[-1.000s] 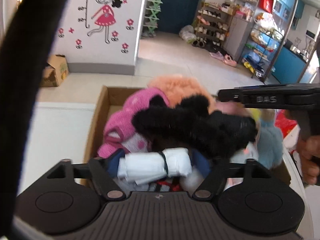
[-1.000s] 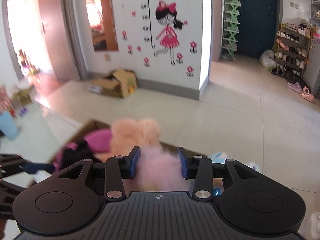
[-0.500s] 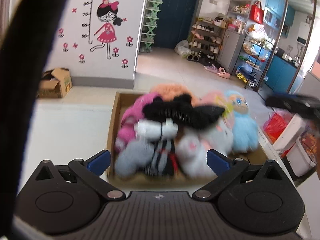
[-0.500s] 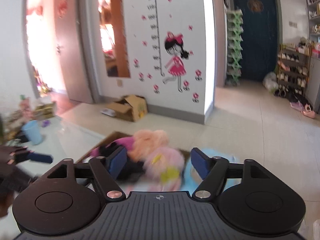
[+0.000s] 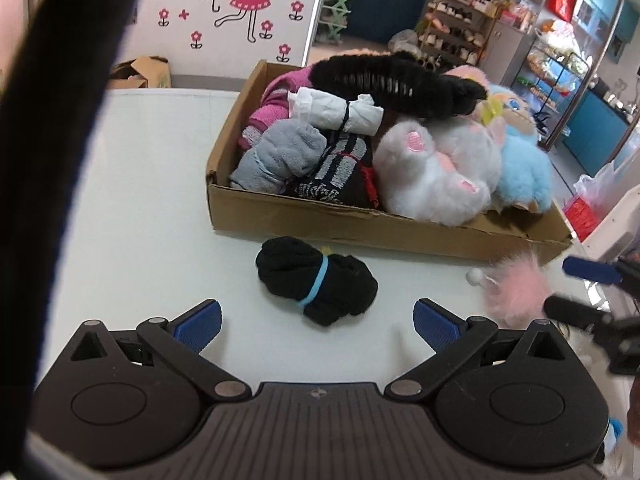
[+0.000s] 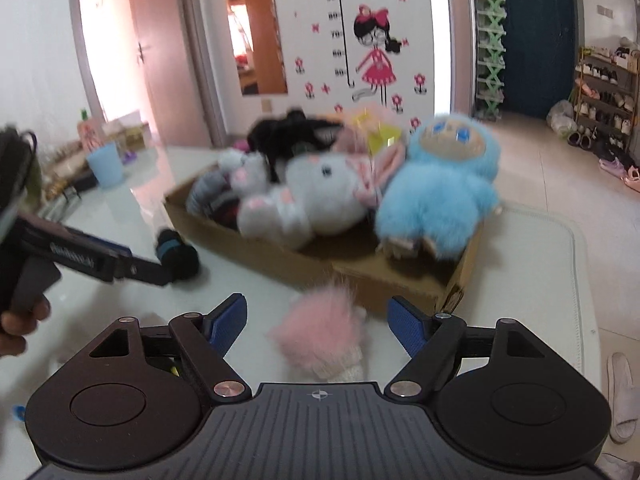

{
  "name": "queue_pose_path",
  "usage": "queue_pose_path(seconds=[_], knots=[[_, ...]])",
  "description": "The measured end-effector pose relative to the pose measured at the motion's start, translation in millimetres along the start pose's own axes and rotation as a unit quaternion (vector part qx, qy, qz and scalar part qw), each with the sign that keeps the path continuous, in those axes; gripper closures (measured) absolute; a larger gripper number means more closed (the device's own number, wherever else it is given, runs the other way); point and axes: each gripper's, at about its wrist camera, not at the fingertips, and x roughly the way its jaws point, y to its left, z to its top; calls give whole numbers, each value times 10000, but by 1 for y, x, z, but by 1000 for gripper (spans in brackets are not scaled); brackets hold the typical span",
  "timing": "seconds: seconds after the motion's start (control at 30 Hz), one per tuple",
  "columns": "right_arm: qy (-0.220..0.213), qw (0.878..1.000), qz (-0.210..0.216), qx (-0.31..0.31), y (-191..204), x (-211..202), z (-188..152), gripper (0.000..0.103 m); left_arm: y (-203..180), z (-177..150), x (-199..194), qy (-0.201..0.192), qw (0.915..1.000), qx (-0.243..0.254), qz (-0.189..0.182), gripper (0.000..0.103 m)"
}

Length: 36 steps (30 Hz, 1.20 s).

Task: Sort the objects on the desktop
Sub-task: 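Grasp the black sock bundle with the left tool while the right tool grasps the pink fluffy pom-pom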

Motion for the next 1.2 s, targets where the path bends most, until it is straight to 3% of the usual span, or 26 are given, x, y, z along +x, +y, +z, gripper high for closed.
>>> queue_pose_path(seconds=[0.2, 0.27, 0.3, 0.33, 0.47, 0.57, 0.9, 1.2], knots=[[285, 9993, -79, -249, 6, 24, -12, 24, 1, 5, 19, 68, 9998, 44, 207, 1], [372, 9990, -65, -255, 6, 28, -13, 31, -1, 6, 20, 57, 9995, 108, 296, 3], [411, 9989, -62, -229, 6, 31, -14, 40, -1, 6, 20, 55, 9995, 103, 300, 3], [401, 9989, -77, -241, 6, 32, -15, 44, -2, 5, 19, 47, 9994, 108, 314, 8], [393, 9990, -49, -231, 9, 29, -15, 52, -7, -1, 8, -35, 9987, 255, 444, 44], [343, 9994, 31, -69, 5, 25, -16, 54, -3, -8, -2, 39, 9997, 179, 185, 46], [-309, 9977, 278, 532, -18, -38, -7, 54, 14, -33, -59, -212, 9992, 245, 237, 46], [-916, 9922, 217, 817, -40, -91, 5, 54, 4, -41, -116, -574, 9973, 362, 266, 46]])
